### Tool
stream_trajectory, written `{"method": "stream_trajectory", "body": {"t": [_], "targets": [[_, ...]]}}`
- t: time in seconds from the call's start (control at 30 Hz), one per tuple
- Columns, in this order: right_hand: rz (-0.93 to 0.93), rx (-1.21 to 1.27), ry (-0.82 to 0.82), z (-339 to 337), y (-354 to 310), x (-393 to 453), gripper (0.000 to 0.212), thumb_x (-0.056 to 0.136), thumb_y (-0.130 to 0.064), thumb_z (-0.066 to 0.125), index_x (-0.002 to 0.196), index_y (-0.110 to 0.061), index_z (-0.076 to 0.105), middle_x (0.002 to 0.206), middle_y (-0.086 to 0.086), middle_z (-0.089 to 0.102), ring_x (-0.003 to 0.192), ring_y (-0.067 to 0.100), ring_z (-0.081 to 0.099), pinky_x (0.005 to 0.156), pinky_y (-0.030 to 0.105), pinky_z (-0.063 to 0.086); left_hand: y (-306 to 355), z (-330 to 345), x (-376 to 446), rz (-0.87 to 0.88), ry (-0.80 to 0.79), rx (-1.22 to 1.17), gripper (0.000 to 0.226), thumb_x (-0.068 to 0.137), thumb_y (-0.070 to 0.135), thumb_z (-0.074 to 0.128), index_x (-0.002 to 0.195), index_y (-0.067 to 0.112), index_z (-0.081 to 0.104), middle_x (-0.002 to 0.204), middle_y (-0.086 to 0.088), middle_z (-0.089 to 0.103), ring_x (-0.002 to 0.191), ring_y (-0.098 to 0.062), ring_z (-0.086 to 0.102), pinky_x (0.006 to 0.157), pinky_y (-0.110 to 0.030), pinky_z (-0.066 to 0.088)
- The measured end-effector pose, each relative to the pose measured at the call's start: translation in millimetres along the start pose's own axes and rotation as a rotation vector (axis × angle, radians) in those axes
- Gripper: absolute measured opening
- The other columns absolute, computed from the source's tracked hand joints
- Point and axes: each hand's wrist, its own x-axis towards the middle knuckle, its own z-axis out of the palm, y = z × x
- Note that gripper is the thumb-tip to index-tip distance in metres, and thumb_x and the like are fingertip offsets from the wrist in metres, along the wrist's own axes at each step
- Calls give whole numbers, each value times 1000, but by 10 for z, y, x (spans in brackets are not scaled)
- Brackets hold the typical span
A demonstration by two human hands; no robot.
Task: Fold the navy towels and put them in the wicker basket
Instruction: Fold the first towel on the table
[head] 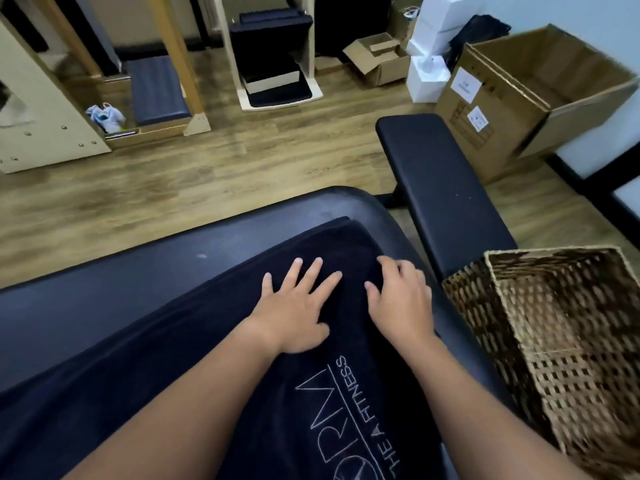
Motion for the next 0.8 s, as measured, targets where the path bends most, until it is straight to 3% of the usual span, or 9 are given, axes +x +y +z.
{"method": "stream_trajectory", "body": {"t": [0.07, 0.13, 0.27, 0.33, 0.4, 0.5, 0.63, 0.7, 0.8], "targets": [[19, -38, 44, 7, 151, -329, 52, 93, -37, 65, 141, -22, 51, 125, 5, 56, 115, 29, 51, 90, 49, 48, 67, -54, 220, 26, 12, 86, 73, 102, 58, 28, 157, 41, -17, 165, 6, -27, 152, -24, -26, 120, -65, -3], [75, -107, 63, -19, 335, -599, 54, 90, -40, 66, 139, -22, 52, 118, 4, 59, 107, 29, 55, 82, 48, 51, 136, -142, 454, 2, -9, 163, 76, 101, 66, 22, 158, 35, -18, 166, 4, -27, 152, -26, -24, 120, -66, -2], [222, -222, 4, -147, 635, -935, 48, 87, -51, 68, 120, -18, 61, 102, 5, 63, 95, 31, 59, 72, 46, 50, 304, -390, 792, -23, 4, 258, 79, 103, 57, 33, 160, 27, -12, 168, 1, -20, 154, -35, -12, 117, -69, 12], [267, -218, -61, -237, 688, -994, 47, 87, -57, 65, 118, -21, 59, 104, 2, 64, 100, 30, 58, 76, 46, 49, 403, -530, 883, 63, -11, 307, 76, 103, 42, 43, 159, 40, -7, 169, 8, -14, 153, -41, 2, 111, -64, 27], [304, -151, -152, -311, 705, -973, 49, 90, -59, 58, 124, -24, 52, 113, -1, 64, 111, 28, 56, 85, 44, 47, 486, -652, 935, 165, -18, 412, 74, 99, 32, 53, 159, 40, 10, 169, 9, 1, 144, -37, 19, 103, -52, 38], [333, 44, -237, -405, 740, -898, 41, 91, -51, 64, 119, -25, 50, 111, -2, 65, 113, 28, 57, 84, 41, 47, 588, -742, 1016, 278, 68, 544, 57, 92, 28, 68, 145, 29, 45, 150, 4, 37, 124, -27, 38, 85, -38, 44], [253, 120, -326, -469, 732, -894, 24, 88, -36, 68, 89, -26, 45, 92, -4, 55, 100, 27, 61, 72, 34, 44, 619, -824, 987, 274, 22, 483, 35, 87, 19, 70, 120, 23, 56, 118, -1, 60, 104, -27, 59, 82, -43, 54], [231, 217, -357, -520, 725, -907, 18, 84, -30, 67, 99, -26, 57, 91, -10, 64, 97, 22, 64, 76, 33, 51, 583, -846, 927, 248, 9, 432, 30, 85, 12, 66, 112, 22, 58, 106, -2, 64, 97, -29, 62, 79, -43, 55], [151, 362, -462, -616, 611, -943, 50, 80, -25, 65, 123, -48, 56, 99, -17, 73, 98, 11, 67, 86, 30, 56, 438, -851, 762, 198, 68, 386, 22, 78, 6, 59, 96, 19, 59, 96, -5, 63, 90, -30, 62, 76, -44, 56]]}}
